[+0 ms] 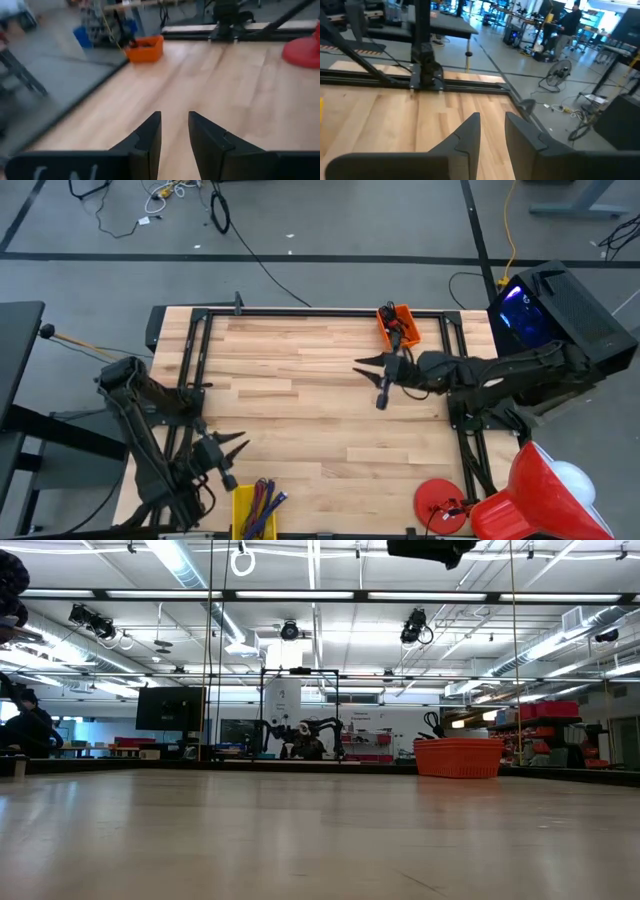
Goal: Pick & Place USB Port
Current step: Return to Home Position
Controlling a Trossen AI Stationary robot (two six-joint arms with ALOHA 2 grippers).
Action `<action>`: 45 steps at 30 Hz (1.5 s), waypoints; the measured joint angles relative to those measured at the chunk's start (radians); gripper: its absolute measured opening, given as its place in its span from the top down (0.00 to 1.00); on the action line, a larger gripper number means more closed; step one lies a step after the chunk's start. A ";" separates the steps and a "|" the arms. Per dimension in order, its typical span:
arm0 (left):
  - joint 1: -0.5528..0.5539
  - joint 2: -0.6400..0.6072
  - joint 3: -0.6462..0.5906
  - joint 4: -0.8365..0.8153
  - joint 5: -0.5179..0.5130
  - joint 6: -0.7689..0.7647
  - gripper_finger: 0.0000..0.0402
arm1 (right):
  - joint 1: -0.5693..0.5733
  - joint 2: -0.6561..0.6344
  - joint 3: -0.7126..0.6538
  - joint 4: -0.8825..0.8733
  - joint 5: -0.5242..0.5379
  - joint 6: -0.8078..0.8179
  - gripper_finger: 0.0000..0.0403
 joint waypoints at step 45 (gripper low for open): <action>0.445 -0.948 -0.856 0.182 -0.334 0.002 0.74 | -0.666 0.214 -0.508 1.061 -0.800 0.371 0.77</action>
